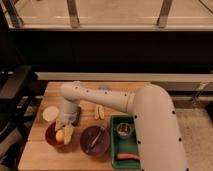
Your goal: Place apple in table surface
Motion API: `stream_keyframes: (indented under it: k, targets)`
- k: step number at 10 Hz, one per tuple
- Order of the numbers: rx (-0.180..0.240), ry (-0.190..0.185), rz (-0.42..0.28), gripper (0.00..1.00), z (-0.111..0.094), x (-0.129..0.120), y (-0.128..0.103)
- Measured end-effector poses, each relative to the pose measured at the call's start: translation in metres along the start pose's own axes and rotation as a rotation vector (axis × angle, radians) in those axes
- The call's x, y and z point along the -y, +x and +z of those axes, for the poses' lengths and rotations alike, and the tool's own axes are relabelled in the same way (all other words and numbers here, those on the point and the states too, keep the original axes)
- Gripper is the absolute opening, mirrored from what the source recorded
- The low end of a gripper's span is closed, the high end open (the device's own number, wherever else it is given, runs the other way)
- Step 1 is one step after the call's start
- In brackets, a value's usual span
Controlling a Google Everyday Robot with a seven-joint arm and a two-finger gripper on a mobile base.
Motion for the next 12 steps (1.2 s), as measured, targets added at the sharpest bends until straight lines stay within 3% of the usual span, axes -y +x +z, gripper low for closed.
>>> stream_keyframes:
  k: [4,5,9,12]
  targets:
    - [-0.017,-0.003,-0.026,0.06,-0.003,-0.002,-0.006]
    - [-0.019,0.001,-0.032,0.01,-0.006,-0.002,-0.008]
    - [-0.030,0.050,-0.054,0.00,-0.030,-0.012,-0.015]
    - [-0.027,0.128,-0.090,0.00,-0.058,-0.023,-0.025]
